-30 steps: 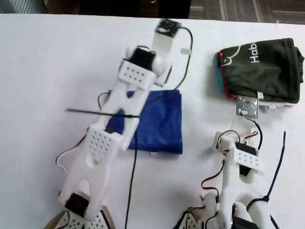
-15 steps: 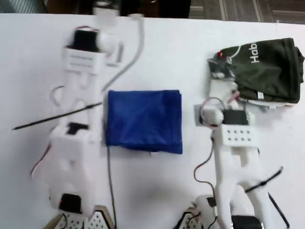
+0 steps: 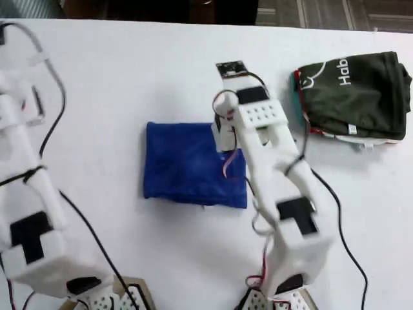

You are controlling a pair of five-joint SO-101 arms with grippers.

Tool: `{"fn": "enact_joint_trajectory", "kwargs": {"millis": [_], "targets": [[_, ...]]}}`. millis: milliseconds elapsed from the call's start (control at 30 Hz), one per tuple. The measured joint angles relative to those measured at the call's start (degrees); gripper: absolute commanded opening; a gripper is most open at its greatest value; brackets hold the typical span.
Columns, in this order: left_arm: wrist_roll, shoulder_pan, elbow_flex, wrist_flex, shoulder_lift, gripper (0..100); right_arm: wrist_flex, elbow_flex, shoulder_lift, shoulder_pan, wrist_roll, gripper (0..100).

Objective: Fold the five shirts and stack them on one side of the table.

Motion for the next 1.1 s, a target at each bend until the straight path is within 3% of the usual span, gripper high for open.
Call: {"fn": "enact_joint_trajectory", "kwargs": {"millis": [300, 667, 767, 900, 1100], "targets": [[-2.73, -2.02, 16.44, -9.32, -7.21, 3, 11.34, -25.85, 22.42, -0.18, -5.36, 30.6], [-3.25, -2.02, 17.23, -10.55, -11.69, 3, 12.84, -38.33, 36.84, -0.79, -5.54, 30.3], [-3.25, -2.02, 17.23, -10.55, -11.69, 3, 14.15, -40.18, 38.95, -0.88, -5.54, 24.1], [-3.25, -2.02, 17.23, -10.55, -11.69, 3, 14.86, -40.26, 39.91, -1.93, -0.44, 0.9], [-3.34, -2.02, 17.23, -10.55, -11.78, 3, 14.86, -40.53, 39.91, -2.37, 5.27, 2.2]]}}
